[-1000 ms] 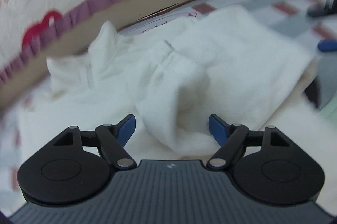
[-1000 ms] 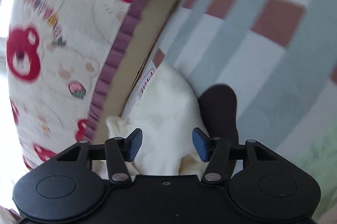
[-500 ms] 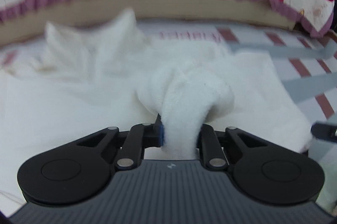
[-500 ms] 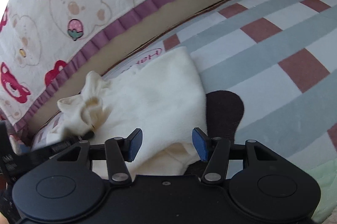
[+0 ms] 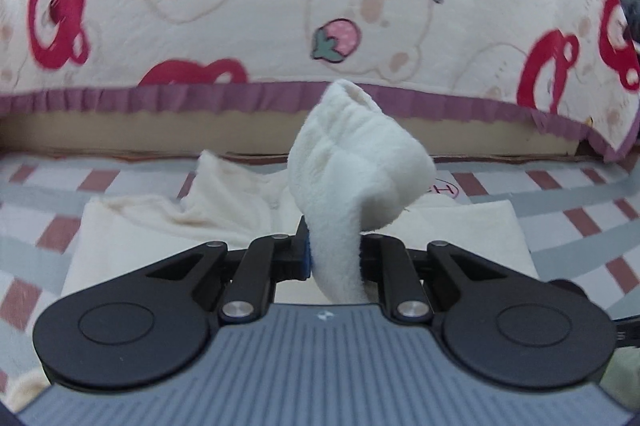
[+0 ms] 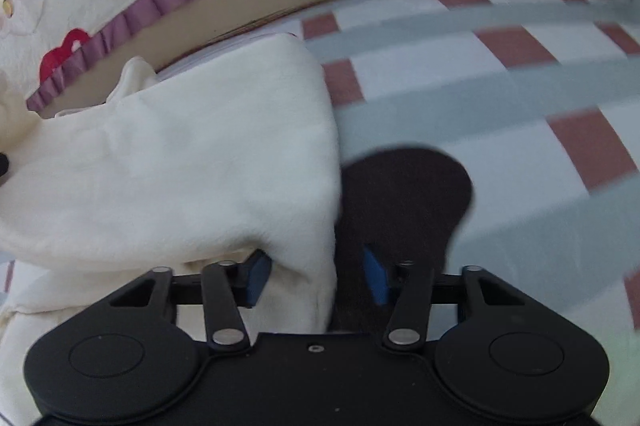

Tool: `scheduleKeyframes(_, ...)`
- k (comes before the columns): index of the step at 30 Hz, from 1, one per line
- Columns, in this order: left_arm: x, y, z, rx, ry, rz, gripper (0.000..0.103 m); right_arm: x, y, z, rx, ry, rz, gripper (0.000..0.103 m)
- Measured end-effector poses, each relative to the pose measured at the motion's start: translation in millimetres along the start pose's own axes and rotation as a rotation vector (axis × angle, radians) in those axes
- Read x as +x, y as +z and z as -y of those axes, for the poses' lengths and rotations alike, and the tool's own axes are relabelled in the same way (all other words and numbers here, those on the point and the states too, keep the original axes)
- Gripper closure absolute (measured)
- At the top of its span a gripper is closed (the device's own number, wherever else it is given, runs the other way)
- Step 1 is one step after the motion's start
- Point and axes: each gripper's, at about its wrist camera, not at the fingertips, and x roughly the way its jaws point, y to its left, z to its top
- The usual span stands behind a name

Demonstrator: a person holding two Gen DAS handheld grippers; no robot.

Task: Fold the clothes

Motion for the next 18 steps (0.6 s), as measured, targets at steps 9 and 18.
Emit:
scheduleKeyframes(9,-4.5,-27.4,-50.0,-0.084,0.064,-0.050,0.090,0.9,-9.7,-21.7,-0.181,-0.070,0.036,0.083)
scheduleKeyframes(18,-27.8,-30.8,-60.7,-0.064,0.137,0.124,0.091,-1.6,-14.5,-31.6,-0.235,-0.073,0.055,0.079)
